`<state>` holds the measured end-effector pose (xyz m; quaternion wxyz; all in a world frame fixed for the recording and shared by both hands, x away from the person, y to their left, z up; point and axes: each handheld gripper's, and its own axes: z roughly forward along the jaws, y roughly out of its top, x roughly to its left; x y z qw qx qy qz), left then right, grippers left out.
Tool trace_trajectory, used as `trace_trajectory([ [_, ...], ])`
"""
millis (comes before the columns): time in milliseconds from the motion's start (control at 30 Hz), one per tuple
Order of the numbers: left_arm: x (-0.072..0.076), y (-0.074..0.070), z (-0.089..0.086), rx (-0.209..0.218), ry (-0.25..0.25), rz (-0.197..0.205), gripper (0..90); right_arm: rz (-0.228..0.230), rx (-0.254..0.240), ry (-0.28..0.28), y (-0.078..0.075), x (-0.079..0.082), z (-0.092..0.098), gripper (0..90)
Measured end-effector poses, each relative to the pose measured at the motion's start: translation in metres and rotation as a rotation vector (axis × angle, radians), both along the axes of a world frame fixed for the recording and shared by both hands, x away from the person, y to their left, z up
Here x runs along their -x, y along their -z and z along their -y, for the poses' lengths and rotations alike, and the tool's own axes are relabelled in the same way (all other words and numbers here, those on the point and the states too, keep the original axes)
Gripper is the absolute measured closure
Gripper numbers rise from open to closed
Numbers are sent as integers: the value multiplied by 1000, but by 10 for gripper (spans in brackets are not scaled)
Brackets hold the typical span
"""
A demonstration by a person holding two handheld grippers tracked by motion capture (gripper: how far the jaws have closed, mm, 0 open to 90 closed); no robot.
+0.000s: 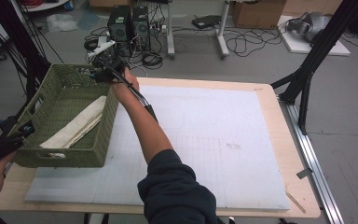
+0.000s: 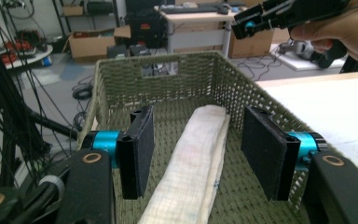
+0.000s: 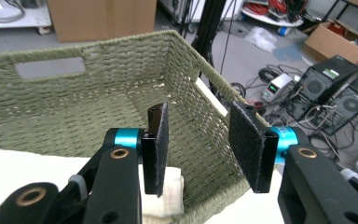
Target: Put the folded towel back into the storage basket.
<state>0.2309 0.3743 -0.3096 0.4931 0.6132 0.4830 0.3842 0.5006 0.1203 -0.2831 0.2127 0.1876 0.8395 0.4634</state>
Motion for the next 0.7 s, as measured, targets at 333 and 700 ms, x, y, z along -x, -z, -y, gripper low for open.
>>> trace_trajectory([
  [333, -10, 3, 24, 110, 126, 22, 284, -52, -52, -40, -5, 12, 61, 424],
  [700, -32, 10, 86, 119, 305, -5, 201, -59, -111, 25, 0, 42, 159, 237],
])
